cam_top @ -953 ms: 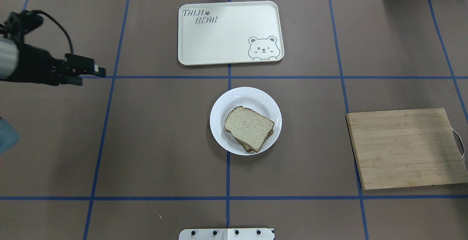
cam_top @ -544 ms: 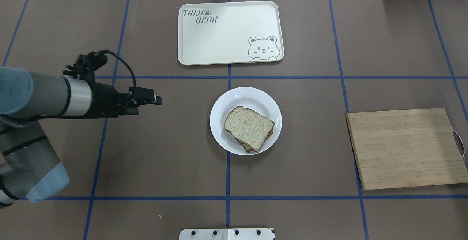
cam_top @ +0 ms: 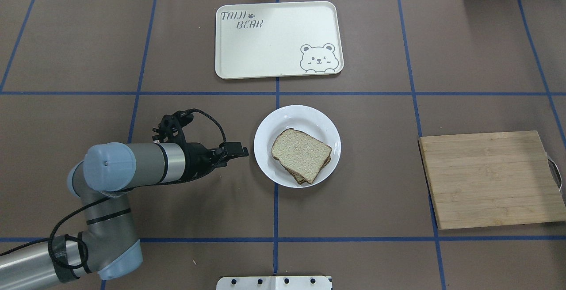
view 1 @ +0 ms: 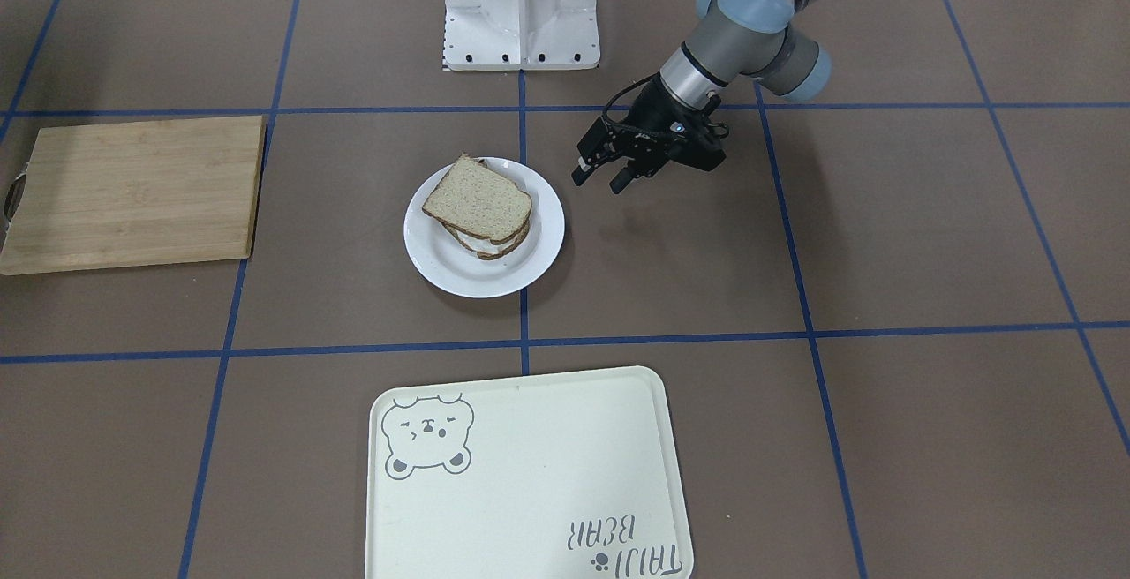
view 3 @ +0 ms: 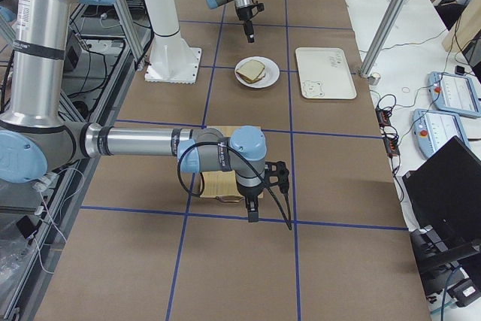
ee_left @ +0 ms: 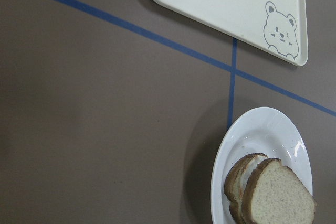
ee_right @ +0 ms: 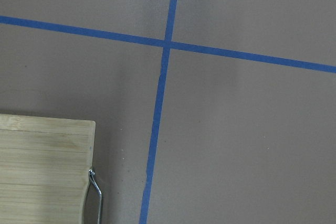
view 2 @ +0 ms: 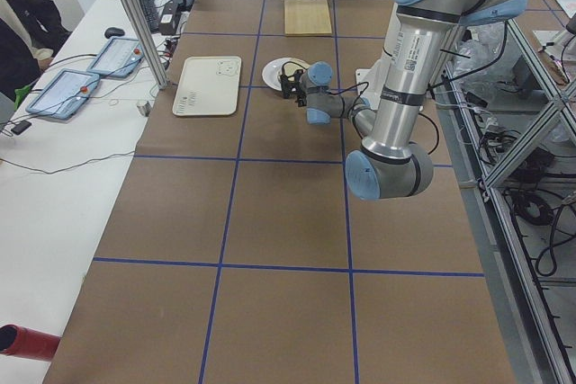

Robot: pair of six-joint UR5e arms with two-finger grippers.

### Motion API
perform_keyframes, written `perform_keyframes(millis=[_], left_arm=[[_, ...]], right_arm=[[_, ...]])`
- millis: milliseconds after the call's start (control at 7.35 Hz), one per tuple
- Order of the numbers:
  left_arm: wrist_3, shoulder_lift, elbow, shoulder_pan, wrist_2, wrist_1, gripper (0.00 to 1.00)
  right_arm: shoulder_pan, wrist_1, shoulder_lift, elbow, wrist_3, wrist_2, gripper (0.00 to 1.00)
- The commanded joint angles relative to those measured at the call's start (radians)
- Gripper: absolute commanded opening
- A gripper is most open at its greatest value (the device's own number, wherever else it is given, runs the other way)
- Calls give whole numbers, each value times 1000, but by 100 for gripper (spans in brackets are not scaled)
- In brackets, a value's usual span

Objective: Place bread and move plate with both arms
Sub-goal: 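Reach the left gripper toward the rim of the white plate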

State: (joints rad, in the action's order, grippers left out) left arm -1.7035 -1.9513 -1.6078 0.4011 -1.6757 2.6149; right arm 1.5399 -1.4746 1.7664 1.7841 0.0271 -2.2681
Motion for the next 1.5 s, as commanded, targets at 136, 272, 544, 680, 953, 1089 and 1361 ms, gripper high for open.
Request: perform_keyframes(millis=[136,272,544,680,953,1089,1361], left_arm=[[-77,-57,106,-16,5,74,50],[-77,-79,132,-18,5,77,39],[-79,-109,152,-28,5,82,37],[-81,-121,154,-28,5,86,36],[-81,-124,158,-30,5,108,33],[-81,-124,166,-30,5,108,33],[-81,-126,178,-36,5,114,33]], right_arm=[[0,0,-1,0,-6,-2,100],[0,0,-2,0,-7,-2,100],[0,0,-1,0,-7,-2,100],[0,0,-1,0,-7,-2,100],[0,0,1,0,-9,-2,100],[0,0,1,0,-9,-2,100],[0,0,2,1,-9,-2,100]])
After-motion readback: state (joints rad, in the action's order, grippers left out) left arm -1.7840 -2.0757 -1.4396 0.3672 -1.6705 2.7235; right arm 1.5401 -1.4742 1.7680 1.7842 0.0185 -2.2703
